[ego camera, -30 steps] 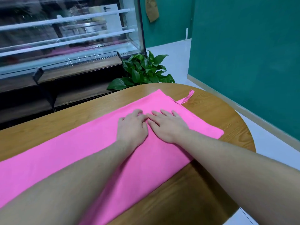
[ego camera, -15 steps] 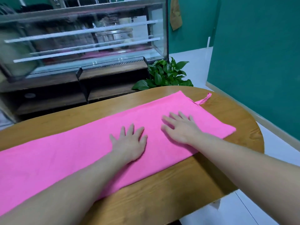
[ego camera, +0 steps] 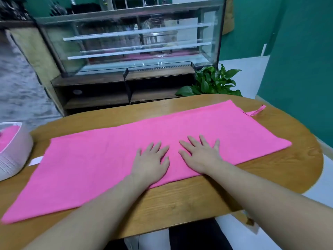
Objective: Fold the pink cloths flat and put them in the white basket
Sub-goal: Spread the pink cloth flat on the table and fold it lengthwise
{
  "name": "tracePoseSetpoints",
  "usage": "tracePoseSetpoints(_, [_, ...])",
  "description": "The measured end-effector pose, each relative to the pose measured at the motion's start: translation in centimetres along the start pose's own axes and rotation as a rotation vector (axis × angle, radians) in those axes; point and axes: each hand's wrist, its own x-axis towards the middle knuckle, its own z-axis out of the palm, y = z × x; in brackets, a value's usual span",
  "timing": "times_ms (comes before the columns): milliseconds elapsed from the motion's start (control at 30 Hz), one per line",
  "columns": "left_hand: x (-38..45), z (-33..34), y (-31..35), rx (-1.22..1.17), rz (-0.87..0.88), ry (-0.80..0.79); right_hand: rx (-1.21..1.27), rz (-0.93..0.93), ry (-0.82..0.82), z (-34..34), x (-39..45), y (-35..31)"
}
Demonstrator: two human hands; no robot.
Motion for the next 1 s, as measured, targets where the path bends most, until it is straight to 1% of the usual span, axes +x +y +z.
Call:
tracePoseSetpoints(67, [-1.4,-0.3,1.0,0.038,-0.063,-0.026,0.038,-0.014,0.061,0.0,-0.8,-1.7])
tracePoseSetpoints(133, [-2.7,-0.2,2.3,0.032,-0.083,-0.063,0.085,-0.078,0.095,0.4,-1.9,-3.7])
tracePoseSetpoints(200, [-3.8,0.3,3.0,0.046,-0.069,-0.088,0.082,-0.114,0.075,1.3,-2.9,-4.9])
tracePoseSetpoints(300, [-4.3,0.8,2.7,0.022,-0.087,-0.078,0.038,-0.097,0.033,2.0,-3.3,-4.8])
tracePoseSetpoints(400, [-4.7,0.8,2.7,-0.004,-0.069,-0.057,0.039,-0.101,-0.006,1.9,-3.6,-4.8])
tracePoseSetpoints(467, [-5.3,0.7,2.4,-0.056,-0.030,-0.031,0.070,-0.165,0.005,1.7,-4.0,-4.6])
tracePoseSetpoints(567, [-6.5,0.3,1.0,-0.075,0.063,-0.016,0.184,-0.354,0.007,1.1,-5.2,-3.2])
tracePoseSetpoints(633, [-7.4,0.3,-0.1,-0.026,0.098,-0.061,0.128,-0.444,-0.029,1.2,-6.1,-1.8])
tracePoseSetpoints(667, [-7.8,0.3,-0.7,-0.008,0.084,-0.090,0.069,-0.456,-0.049,1.3,-6.4,-1.1])
tracePoseSetpoints(733, [-8.4,-0.2,-1.9,0.003,0.008,-0.144,-0.008,-0.406,-0.106,1.0,-6.7,0.1])
tracePoseSetpoints(867, [-9.2,-1.3,-3.8,0.002,-0.153,-0.214,-0.017,-0.237,-0.193,-0.1,-6.7,1.0])
tracePoseSetpoints(933, [-9.9,-1.3,-4.1,-0.007,-0.153,-0.210,-0.029,-0.199,-0.218,-0.4,-6.9,1.0])
tracePoseSetpoints(1000, [-10.4,-1.3,-4.5,-0.036,-0.118,-0.141,-0.041,-0.190,-0.218,-0.6,-7.4,0.9])
